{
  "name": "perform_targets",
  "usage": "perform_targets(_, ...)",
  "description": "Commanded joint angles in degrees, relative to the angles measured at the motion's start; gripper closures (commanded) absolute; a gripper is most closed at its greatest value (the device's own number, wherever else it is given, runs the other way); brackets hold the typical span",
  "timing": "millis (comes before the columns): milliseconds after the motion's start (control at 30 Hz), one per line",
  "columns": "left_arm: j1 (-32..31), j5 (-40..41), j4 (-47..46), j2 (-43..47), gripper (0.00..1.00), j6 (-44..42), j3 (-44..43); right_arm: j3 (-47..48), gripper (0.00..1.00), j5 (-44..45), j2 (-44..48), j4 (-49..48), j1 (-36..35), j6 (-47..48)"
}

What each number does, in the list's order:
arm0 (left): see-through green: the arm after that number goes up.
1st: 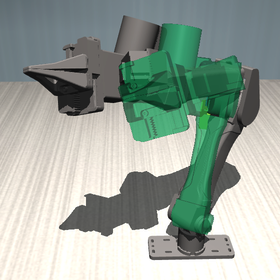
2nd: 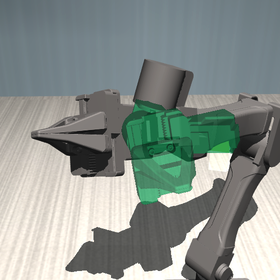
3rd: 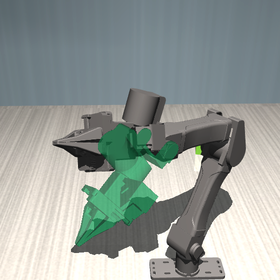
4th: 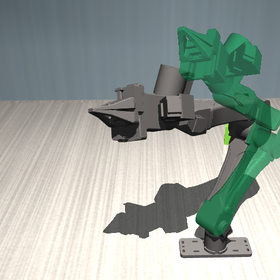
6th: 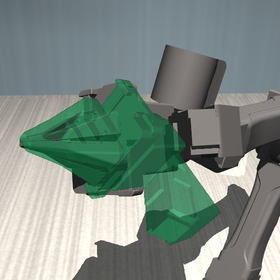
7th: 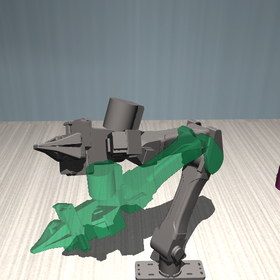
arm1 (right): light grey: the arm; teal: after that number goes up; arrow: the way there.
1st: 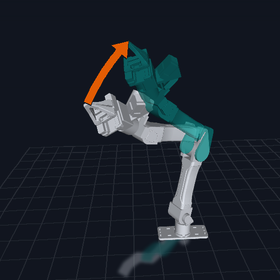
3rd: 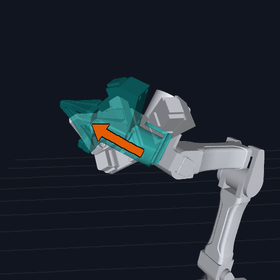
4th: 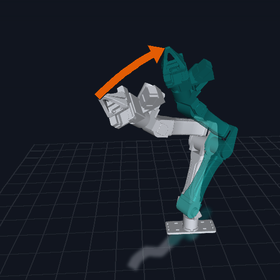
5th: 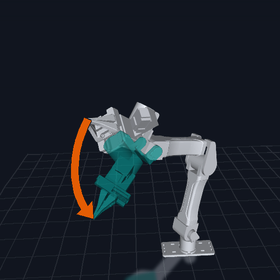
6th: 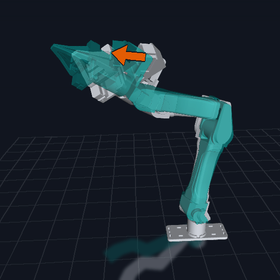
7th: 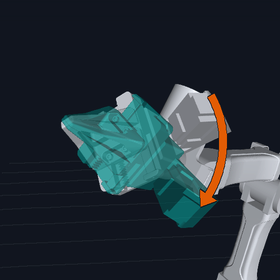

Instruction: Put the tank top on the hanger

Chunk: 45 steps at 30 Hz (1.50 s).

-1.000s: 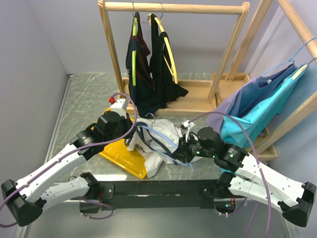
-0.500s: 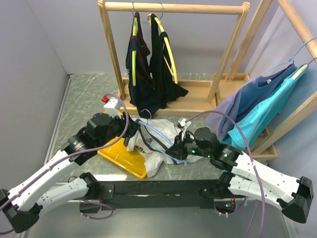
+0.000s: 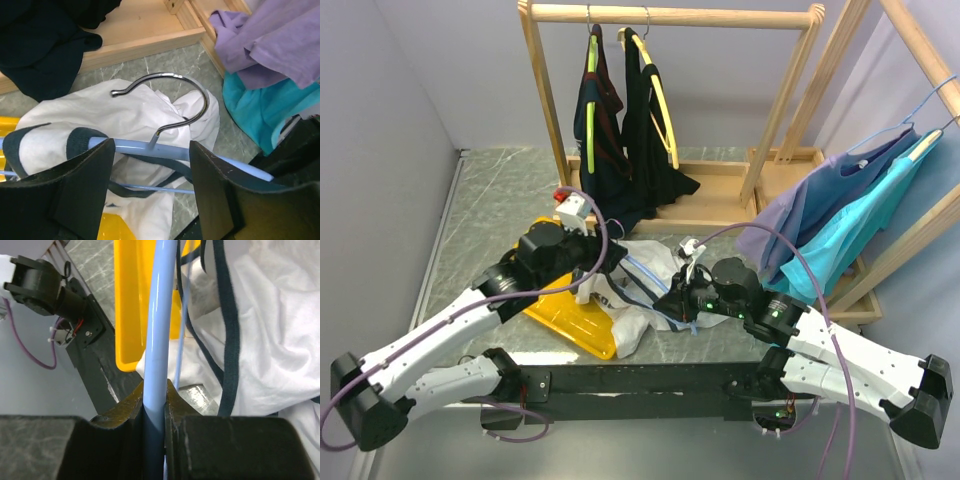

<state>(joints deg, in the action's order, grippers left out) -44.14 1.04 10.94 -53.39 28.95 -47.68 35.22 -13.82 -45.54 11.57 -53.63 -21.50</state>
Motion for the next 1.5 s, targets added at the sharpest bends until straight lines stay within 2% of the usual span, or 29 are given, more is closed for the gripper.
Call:
perform_targets(0,-1.82,2.55,-6.98,-3.21,0.32,-2.23,-1.27,0.20,1.00,0.90,0.28,-6.04,-0.95,0.49)
perform_targets(167,-4.02,4.23,-9.36,-6.81,0.37,-2.49,-1.27,0.46,1.00,2.04,0.19,-5.51,-1.13,0.67)
perform_targets(300,-5.69,11.70,-8.21,-7.17,0.39,-2.06,-0.66,0.37,1.00,2.40,1.06,-4.90,-1.30,0.75)
perform_targets(433,-5.69,11.88,-10.50,-5.24,0.44,-2.05,1.36,0.29,1.00,2.31,0.98,-4.89,-1.39,0.75)
perform_targets(533,-5.69,10.83,-10.50,-6.99,0.45,-2.41,1.19,0.29,1.00,2.22,0.89,-5.07,-1.31,0.67)
perform_targets(700,-5.69,10.74,-17.35,-7.52,0.51,-1.88,3.64,0.29,1.00,2.14,0.80,-5.16,-1.39,0.58)
perform_targets(800,-5.69,10.74,-19.37,-6.47,0.65,-2.14,4.88,0.20,1.00,2.48,0.72,-4.98,-1.48,0.84)
perform_targets(833,-5.69,11.17,-19.46,-5.95,0.78,-2.14,5.14,0.28,1.00,2.66,0.63,-4.89,-1.48,0.84)
perform_targets(900,-5.78,11.88,-18.68,-5.50,0.95,-2.32,5.32,0.46,1.00,3.36,0.45,-4.37,-1.48,0.75)
perform_targets(933,-5.87,12.93,-18.41,-5.07,0.99,-2.41,5.58,0.46,1.00,3.80,0.45,-4.19,-1.48,0.49)
perform_targets(1000,-6.13,14.16,-17.54,-4.45,0.99,-2.67,6.11,0.90,1.00,5.91,-0.07,-3.23,-1.57,0.05)
perform_targets(1100,-6.57,17.23,-16.57,-2.87,0.99,-2.67,7.07,1.78,0.76,10.65,-0.69,-0.77,-1.66,-1.52)
perform_targets(1133,-6.75,18.46,-16.13,-2.08,0.99,-2.67,7.60,1.95,0.61,12.14,-0.69,0.89,-1.74,-2.66)
perform_targets(1233,-6.92,20.40,-14.64,-0.67,0.99,-2.41,8.30,2.31,0.41,19.43,0.45,4.75,-1.66,-5.47)
perform_targets(1467,-6.92,28.21,-11.12,2.06,0.99,2.07,8.48,1.87,0.40,33.68,7.04,15.22,-1.66,-14.79)
